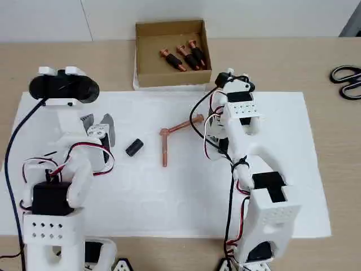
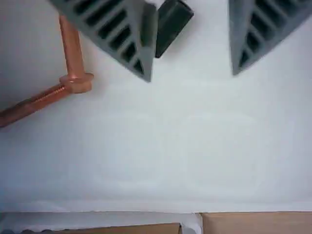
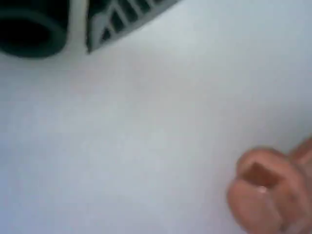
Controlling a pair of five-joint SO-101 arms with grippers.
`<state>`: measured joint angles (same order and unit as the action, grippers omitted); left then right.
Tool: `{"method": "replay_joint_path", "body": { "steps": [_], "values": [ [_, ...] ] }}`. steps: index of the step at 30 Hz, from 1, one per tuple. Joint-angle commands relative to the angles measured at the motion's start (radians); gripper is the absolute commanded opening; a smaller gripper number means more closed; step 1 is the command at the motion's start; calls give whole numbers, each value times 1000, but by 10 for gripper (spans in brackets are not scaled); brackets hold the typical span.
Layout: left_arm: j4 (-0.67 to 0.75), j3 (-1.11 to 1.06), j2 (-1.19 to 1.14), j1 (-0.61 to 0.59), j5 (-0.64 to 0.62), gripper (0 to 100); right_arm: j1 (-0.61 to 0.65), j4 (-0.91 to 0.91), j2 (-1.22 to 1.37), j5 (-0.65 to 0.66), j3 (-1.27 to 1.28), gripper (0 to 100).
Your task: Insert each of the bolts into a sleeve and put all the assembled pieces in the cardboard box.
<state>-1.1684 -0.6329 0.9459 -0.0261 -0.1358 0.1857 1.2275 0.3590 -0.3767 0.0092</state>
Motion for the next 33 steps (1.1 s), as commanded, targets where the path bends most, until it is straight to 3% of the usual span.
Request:
{"method": "replay_joint_path", "body": {
  "steps": [1, 5, 8, 16, 24, 28, 33],
  "values": [
    [5, 5, 18, 0, 5, 100, -4, -7, -4, -6, -43, 176],
    [5, 5, 18, 0, 5, 100, -4, -13, -4, -8, -43, 0],
    [5, 5, 18, 0, 5, 100, -4, -13, -4, -8, -43, 32],
    [5, 5, 18, 0, 5, 100, -7, 10, -15, -3, -43, 4],
    [0, 65, 18, 0, 5, 101, 42, 302, -53, -5, -276, 4],
    [3, 101, 12, 6, 5, 102, 91, 348, -147, -5, -367, 4],
    [-25, 76, 11, 120, 41, 102, 147, 348, -321, -3, -368, 5]
  ]
}}
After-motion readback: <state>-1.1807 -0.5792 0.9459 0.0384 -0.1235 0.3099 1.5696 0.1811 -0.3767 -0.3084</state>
